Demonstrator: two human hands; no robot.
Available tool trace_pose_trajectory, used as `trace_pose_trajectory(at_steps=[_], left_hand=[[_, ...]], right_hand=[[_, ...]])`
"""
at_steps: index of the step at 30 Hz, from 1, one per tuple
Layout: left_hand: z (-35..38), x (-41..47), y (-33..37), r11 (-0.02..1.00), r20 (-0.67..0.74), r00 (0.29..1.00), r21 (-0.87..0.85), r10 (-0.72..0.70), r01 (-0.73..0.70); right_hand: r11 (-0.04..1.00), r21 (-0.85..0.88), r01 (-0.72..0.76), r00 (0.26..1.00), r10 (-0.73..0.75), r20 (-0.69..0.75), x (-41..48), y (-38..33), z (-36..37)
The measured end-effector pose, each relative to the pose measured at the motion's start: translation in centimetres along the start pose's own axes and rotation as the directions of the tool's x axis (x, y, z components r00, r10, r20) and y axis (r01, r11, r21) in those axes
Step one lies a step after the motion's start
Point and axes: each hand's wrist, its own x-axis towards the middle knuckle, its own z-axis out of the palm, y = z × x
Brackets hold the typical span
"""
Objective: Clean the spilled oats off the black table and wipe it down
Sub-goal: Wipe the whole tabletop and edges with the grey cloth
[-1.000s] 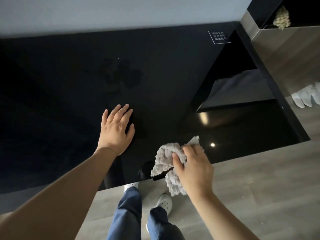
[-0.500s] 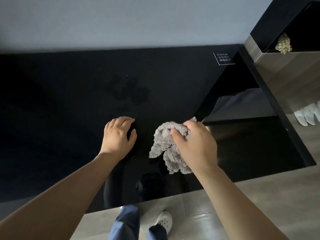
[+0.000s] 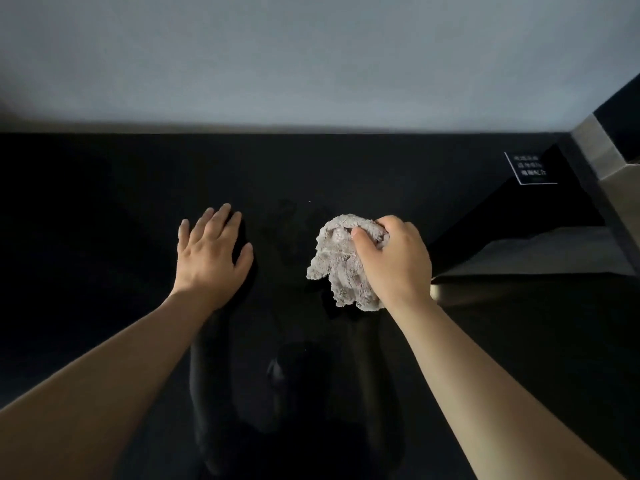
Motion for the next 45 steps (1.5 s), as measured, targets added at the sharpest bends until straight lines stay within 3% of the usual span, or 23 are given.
trace_pose_trajectory(at_steps=[5, 11, 16, 19, 25, 28, 31, 34, 37, 42, 45], left_hand=[[1.0, 1.1, -0.7, 1.000, -0.044, 0.999, -0.001, -0.020, 0.020], [0.7, 1.0, -0.8, 1.000, -0.029, 0.999, -0.018, -0.012, 0.012], [0.8, 1.2, -1.0, 1.000, -0.011, 1.000, -0.022, -0.010, 0.010], [1.0, 1.2, -0.9, 1.000, -0.008, 1.000, -0.020, -0.004, 0.004], [0.8, 1.1, -0.9, 1.000, -0.006, 1.000, -0.027, -0.004, 0.004], [0.8, 1.2, -0.9, 0.999, -0.014, 1.000, -0.033, -0.012, 0.011], [0.9, 1.3, -0.8, 1.000, -0.022, 1.000, -0.029, -0.007, 0.006], [0.9, 1.3, -0.7, 0.999, -0.031, 0.999, -0.030, -0.014, 0.013], [1.0, 1.2, -0.7, 0.999, -0.044, 0.999, -0.035, -0.009, 0.008], [1.0, 1.1, -0.8, 0.999, -0.064, 0.998, -0.047, -0.012, 0.009], [1.1, 1.0, -0.9, 0.999, -0.063, 0.998, -0.049, -0.014, 0.011]], right_hand=[[0.999, 0.028, 0.023, 0.991, -0.019, -0.131, 6.0, -3.2, 3.0], [0.999, 0.034, -0.033, 0.986, 0.038, -0.160, 15.7, -7.7, 7.3], [0.993, -0.117, -0.008, 0.999, 0.004, -0.038, 19.9, -8.6, 11.8], [0.970, -0.230, 0.072, 0.997, -0.071, 0.013, 18.7, -7.6, 12.2], [0.937, -0.245, 0.248, 0.966, -0.259, -0.011, 8.6, -4.5, 9.6], [0.945, -0.211, 0.251, 0.968, -0.248, 0.040, 3.1, -2.9, 7.7], [0.983, -0.144, 0.118, 0.986, -0.098, 0.137, 0.2, -2.6, 5.5], [0.989, -0.090, 0.115, 0.991, -0.109, 0.073, 0.6, -3.7, 3.5], [0.967, -0.190, 0.171, 0.983, -0.180, -0.030, 4.8, -5.3, 3.7], [0.942, -0.330, 0.055, 0.988, -0.004, 0.152, 9.5, -6.5, 9.1], [0.882, -0.437, 0.178, 0.982, -0.190, 0.016, 7.4, -4.9, 10.4]])
